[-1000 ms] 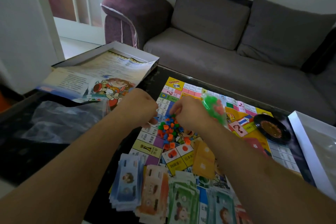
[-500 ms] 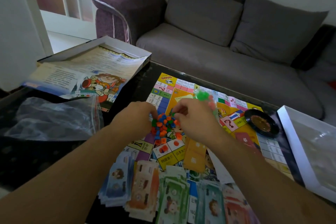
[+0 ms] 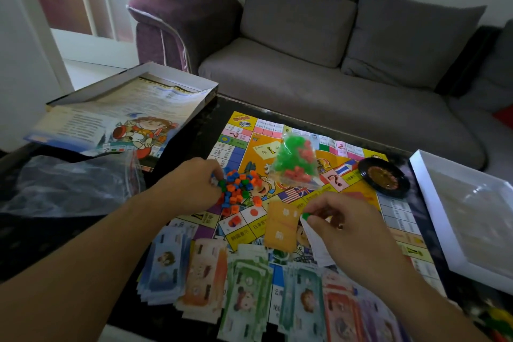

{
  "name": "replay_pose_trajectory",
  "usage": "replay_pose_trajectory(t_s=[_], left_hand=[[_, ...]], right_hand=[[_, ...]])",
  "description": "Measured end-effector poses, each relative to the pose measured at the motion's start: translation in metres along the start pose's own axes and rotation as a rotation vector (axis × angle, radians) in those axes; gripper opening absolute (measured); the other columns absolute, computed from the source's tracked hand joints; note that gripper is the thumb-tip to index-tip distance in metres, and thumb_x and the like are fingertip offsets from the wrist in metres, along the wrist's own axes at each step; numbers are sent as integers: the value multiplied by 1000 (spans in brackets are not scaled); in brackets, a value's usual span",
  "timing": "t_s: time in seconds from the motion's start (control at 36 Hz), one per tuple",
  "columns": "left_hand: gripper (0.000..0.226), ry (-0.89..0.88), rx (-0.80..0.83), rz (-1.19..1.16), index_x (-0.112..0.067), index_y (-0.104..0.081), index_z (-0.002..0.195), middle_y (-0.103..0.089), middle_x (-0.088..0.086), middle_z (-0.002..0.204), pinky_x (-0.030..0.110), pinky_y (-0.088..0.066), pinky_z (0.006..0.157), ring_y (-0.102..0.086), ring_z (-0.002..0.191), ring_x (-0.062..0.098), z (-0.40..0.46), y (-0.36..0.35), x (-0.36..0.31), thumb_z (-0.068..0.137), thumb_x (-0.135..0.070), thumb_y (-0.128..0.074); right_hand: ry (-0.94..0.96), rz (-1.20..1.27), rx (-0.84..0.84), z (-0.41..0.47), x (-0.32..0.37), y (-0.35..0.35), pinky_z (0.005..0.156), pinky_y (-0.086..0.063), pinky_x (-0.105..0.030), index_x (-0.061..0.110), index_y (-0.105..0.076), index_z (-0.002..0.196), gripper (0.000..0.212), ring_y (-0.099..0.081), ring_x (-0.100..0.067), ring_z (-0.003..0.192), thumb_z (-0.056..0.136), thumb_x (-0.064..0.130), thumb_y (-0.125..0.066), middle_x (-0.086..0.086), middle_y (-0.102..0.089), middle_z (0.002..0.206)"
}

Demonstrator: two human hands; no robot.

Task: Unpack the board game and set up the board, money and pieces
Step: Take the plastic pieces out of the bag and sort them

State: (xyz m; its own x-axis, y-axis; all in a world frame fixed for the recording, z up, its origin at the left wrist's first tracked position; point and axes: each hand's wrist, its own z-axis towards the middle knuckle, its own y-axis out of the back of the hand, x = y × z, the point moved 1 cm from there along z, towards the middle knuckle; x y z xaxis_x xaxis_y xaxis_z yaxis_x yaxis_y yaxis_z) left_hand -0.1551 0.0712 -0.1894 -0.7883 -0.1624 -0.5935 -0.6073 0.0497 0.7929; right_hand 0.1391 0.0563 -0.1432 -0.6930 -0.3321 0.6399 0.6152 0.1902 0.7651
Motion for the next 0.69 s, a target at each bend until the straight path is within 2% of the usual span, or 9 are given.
replay_pose_trajectory(t_s=[0.08,0.25,0.33,0.44,0.58,0.69], left_hand=[[16,-16,-42,45,-31,-59,111,-56,0,110,21,-46,61,-62,82,13,0,-3,0,99,-34,-68],[19,-22,-76,110,-31,-58,107,-55,-2,113,23,-51,65,-61,86,13,2,-6,-4,96,-41,-70],[21,-41,-107,125,-27,-60,109,-58,0,110,30,-56,74,-61,88,12,1,-8,-6,95,-38,-71],[19,-21,-124,135,-26,-58,108,-63,0,107,38,-61,79,-62,89,14,1,-10,-9,95,-30,-71],[12,-6,-184,154,-25,-57,105,-60,1,109,33,-58,75,-58,87,13,2,-14,-10,98,-23,-66],[8,12,-218,138,-24,-59,108,-63,1,111,35,-59,76,-60,90,15,1,-15,-11,101,-22,-63]], right_hand=[[-10,-1,14,-2,-2,2,77,-45,-7,33,-73,90,21,-60,6,91,97,13,-73,17,-70,89],[7,25,-10,-1,3,5,75,-47,-10,35,-74,88,22,-62,5,89,96,15,-74,18,-70,86],[12,38,3,-4,6,3,75,-49,-13,36,-73,89,22,-63,4,87,97,15,-73,19,-69,84],[34,33,-4,-7,6,1,79,-50,-17,39,-72,89,24,-62,3,91,97,16,-73,30,-66,91],[22,55,9,-7,6,0,78,-49,-14,37,-72,92,22,-62,3,89,98,16,-71,33,-64,90],[10,64,2,-7,7,-1,77,-49,-14,37,-73,90,22,-63,2,88,98,16,-72,31,-66,90]])
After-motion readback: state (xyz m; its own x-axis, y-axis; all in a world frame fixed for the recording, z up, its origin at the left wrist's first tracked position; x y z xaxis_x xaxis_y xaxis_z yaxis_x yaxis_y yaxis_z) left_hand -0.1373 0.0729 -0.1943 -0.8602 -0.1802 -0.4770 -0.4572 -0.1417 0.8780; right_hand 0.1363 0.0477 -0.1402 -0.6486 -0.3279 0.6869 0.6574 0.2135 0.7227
